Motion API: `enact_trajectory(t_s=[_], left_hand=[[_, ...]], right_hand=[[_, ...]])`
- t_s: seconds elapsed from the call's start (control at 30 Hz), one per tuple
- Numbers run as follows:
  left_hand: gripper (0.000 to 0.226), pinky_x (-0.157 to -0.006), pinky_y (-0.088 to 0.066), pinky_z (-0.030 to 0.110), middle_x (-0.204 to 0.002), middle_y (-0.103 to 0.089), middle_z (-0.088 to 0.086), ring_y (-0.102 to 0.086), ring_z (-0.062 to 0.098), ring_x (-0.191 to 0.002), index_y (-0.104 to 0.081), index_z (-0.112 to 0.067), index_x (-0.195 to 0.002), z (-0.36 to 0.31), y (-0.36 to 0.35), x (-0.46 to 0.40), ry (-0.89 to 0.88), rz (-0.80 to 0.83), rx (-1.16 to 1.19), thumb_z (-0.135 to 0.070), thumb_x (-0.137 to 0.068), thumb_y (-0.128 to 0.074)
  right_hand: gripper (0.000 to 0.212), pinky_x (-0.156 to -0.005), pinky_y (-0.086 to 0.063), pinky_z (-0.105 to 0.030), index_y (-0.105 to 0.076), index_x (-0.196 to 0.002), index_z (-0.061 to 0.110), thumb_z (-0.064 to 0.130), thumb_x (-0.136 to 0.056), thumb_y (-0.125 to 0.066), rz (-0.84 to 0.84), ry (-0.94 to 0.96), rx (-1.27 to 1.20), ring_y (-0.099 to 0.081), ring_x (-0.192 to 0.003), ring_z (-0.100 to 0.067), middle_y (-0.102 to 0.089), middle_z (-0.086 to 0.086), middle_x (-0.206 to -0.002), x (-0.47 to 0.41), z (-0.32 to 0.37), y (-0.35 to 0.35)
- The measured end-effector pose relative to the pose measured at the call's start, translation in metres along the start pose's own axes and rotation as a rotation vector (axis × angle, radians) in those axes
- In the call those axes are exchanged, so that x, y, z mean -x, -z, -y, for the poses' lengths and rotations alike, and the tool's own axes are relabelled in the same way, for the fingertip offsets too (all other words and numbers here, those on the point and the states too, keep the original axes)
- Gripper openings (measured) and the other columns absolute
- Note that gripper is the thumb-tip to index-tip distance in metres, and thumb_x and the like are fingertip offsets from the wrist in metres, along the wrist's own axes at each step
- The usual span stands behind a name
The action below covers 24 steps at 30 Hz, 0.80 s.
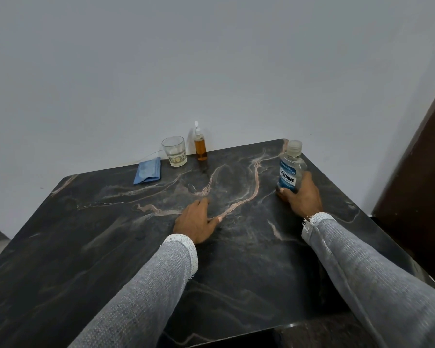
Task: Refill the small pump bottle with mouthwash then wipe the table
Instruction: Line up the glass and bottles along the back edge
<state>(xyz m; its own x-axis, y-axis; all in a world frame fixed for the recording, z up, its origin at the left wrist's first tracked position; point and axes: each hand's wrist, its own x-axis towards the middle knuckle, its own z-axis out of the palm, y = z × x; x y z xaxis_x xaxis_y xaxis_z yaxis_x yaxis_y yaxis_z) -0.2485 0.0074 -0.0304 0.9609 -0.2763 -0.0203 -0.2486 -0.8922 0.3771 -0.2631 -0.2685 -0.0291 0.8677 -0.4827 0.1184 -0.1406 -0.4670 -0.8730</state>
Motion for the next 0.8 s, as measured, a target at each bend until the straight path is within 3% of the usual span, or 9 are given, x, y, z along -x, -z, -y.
enact_trajectory(t_s=[0.23,0.37,0.53,0.8], left_hand=[[0.05,-0.097,-0.049,0.043,-0.126,-0.057,0.005,-0.058,0.021,-0.11,-0.051,-0.016,-0.13,0.008,0.006,-0.013,-0.022,0.019,-0.009,-0.042,-0.09,-0.063],[0.05,-0.099,-0.049,0.043,-0.125,-0.058,0.005,-0.057,0.022,-0.112,-0.053,-0.017,-0.13,0.013,0.008,-0.02,-0.015,0.034,-0.004,-0.04,-0.088,-0.066],[0.052,-0.102,-0.045,0.046,-0.129,-0.055,0.006,-0.054,0.025,-0.119,-0.054,-0.018,-0.128,0.025,0.016,-0.037,0.035,0.045,-0.001,-0.036,-0.084,-0.073],[0.069,-0.104,-0.044,0.042,-0.134,-0.052,0.008,-0.052,0.025,-0.121,-0.048,-0.018,-0.134,0.042,0.04,-0.096,0.093,0.106,-0.031,-0.037,-0.076,-0.08]], right_hand=[[0.051,-0.093,-0.045,-0.028,-0.044,-0.118,0.022,0.015,-0.08,-0.076,0.292,0.074,-0.107,-0.055,-0.117,-0.018,-0.057,0.0,-0.127,-0.001,0.005,-0.024],[0.057,-0.096,-0.046,-0.031,-0.048,-0.126,0.015,0.016,-0.078,-0.078,0.27,0.104,-0.084,-0.056,-0.112,-0.017,-0.058,-0.002,-0.128,-0.002,0.005,-0.033],[0.05,-0.08,-0.044,-0.014,-0.048,-0.116,0.019,0.013,-0.077,-0.078,0.27,0.119,-0.114,-0.056,-0.1,-0.009,-0.057,0.006,-0.113,-0.012,0.005,-0.038],[0.049,-0.093,-0.049,-0.03,-0.053,-0.122,0.012,0.007,-0.079,-0.076,0.247,0.123,-0.135,-0.062,-0.105,-0.016,-0.064,-0.002,-0.118,-0.055,0.015,-0.071]])
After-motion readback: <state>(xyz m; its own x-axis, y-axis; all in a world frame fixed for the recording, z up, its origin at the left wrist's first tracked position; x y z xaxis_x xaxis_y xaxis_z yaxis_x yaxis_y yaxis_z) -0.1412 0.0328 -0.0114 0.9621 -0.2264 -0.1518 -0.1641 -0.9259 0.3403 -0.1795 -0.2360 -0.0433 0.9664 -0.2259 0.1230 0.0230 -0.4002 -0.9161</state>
